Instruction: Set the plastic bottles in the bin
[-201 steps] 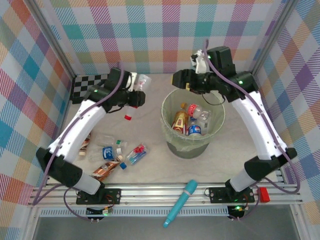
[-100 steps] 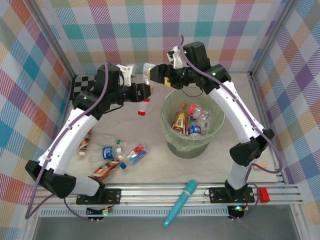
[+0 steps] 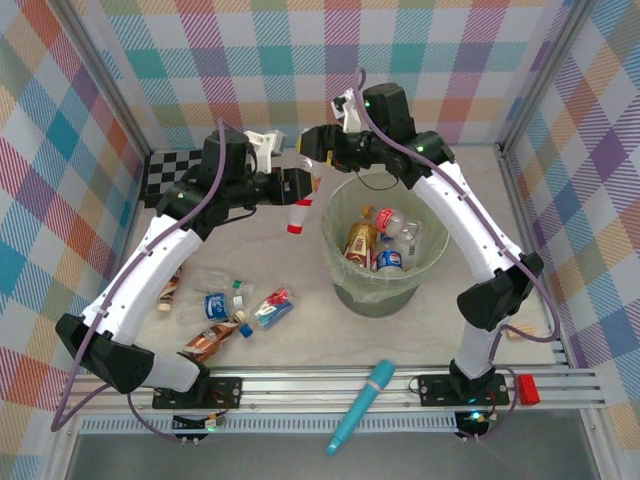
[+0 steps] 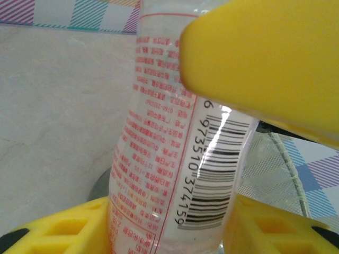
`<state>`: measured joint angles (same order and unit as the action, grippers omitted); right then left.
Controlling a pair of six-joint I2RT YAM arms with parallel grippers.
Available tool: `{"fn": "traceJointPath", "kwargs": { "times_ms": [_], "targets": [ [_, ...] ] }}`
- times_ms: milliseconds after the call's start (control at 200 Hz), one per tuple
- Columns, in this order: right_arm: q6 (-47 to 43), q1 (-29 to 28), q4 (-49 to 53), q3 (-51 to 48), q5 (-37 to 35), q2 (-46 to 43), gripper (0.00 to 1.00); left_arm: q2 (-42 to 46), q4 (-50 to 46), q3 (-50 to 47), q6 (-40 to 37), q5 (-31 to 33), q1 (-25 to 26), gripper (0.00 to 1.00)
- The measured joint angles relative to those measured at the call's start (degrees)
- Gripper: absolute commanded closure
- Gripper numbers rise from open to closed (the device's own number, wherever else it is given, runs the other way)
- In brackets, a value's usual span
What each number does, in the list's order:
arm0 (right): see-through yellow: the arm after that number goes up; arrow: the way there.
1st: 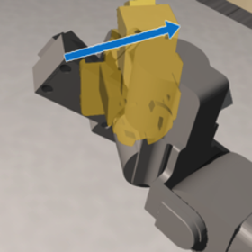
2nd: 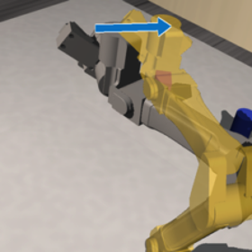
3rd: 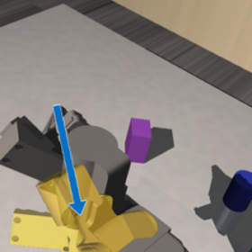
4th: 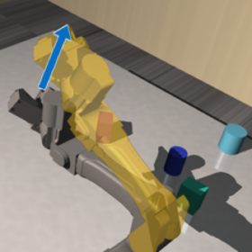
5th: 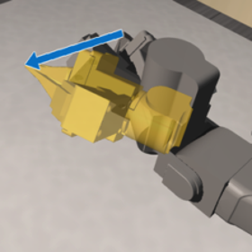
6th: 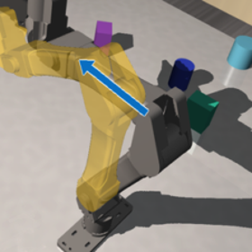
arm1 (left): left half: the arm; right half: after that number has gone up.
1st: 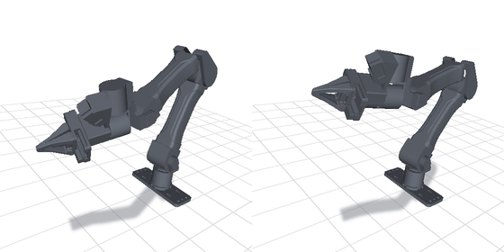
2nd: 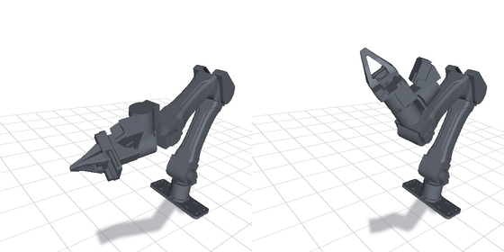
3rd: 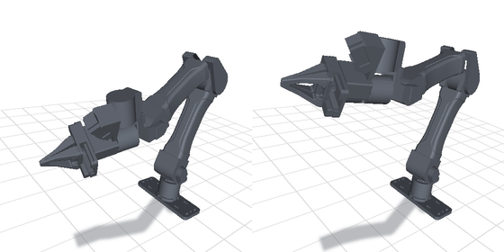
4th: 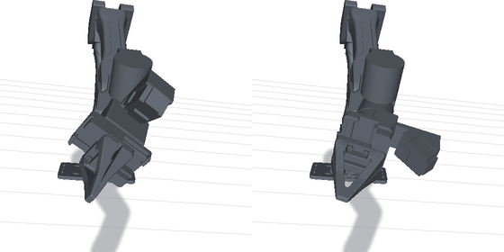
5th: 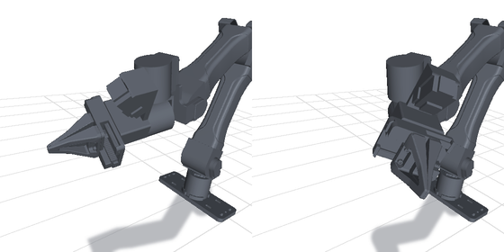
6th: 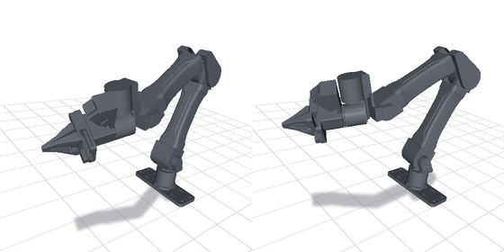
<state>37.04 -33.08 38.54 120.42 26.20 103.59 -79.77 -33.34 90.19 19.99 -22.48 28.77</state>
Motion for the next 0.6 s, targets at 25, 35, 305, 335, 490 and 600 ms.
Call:
{"fn": "traceJointPath", "kwargs": {
  "times_ms": [25, 35, 305, 335, 490, 600],
  "targets": [
    [0.02, 0.0, 0.0, 0.0, -0.17, 0.0, 0.5, 0.0, 0.09, -0.04, 0.07, -0.02, 0.0, 0.43],
    [0.0, 0.0, 0.0, 0.0, -0.17, -0.02, 0.5, 0.0, 0.11, -0.07, 0.02, -0.02, 0.0, 0.41],
    [-0.74, 0.92, 1.36, 3.39, -1.38, 0.48, 0.55, 0.72, 0.26, -0.79, -0.31, 1.97, -0.22, 0.05],
    [-1.16, 1.29, 1.79, 4.74, -1.55, 0.59, 0.55, 1.25, -0.09, -1.27, -0.39, 2.78, -0.5, 0.04],
    [-3.5, 3.8, 3.82, 9.64, -2.82, 0.15, 0.57, 5.14, -5.01, -3.1, -1.68, 7.78, -3.5, 0.04],
    [-5.77, 6.21, 7.61, 9.88, -4.04, -1.99, 0.58, 7.63, -9.16, -5.84, -2.25, 12.15, -7.45, 0.04]
  ]
}}
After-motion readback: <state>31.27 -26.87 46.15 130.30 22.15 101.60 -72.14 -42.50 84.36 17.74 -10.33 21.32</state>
